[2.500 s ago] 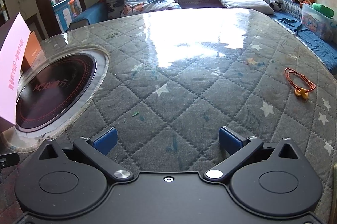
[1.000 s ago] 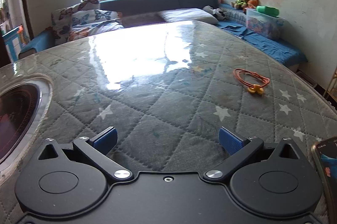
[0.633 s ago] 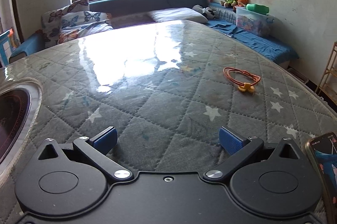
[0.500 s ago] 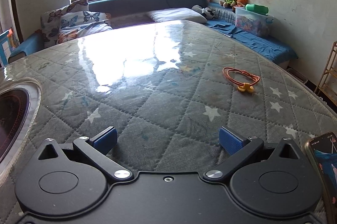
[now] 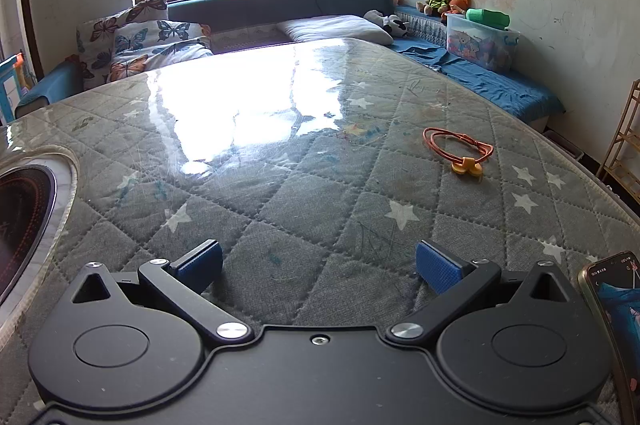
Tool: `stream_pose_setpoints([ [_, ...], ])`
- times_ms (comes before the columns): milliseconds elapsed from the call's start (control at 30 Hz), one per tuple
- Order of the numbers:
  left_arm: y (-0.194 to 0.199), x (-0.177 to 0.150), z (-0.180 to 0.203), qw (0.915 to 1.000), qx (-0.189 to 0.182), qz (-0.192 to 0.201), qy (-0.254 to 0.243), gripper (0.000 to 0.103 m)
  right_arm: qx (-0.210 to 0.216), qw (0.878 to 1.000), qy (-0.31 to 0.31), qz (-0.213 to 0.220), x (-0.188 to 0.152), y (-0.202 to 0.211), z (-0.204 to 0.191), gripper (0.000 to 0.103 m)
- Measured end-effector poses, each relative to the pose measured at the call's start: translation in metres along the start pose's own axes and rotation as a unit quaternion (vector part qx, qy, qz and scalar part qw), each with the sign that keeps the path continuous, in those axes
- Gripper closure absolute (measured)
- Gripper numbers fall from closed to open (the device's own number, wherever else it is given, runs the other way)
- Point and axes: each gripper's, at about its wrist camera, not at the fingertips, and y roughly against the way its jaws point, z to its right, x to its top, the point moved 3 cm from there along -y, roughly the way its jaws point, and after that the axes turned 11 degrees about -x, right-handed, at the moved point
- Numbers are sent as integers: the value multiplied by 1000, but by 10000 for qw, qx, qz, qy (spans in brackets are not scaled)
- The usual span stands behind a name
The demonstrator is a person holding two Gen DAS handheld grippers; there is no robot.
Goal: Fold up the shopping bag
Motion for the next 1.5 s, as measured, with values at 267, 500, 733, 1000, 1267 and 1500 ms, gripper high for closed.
stream_pose_setpoints([
  [267,2,5,-56,9948,613,174,790,19,-6,10000,1,-1,0,0,0,0],
  [500,0,18,-107,9824,1148,452,1406,19,-13,10000,7,-3,1,0,2,0],
  [733,-14,46,-146,9619,1353,969,2169,19,-20,10000,11,-4,1,-1,1,0],
  [1000,-26,75,-161,9504,1582,1277,2354,19,-29,10000,15,-5,1,-1,0,0],
  [1267,-40,84,-172,9457,1622,1316,2492,19,-37,10000,15,-7,0,-2,1,0],
  [1500,-44,84,-171,9416,1688,1372,2571,19,-40,10000,19,-7,1,-3,2,0],
])
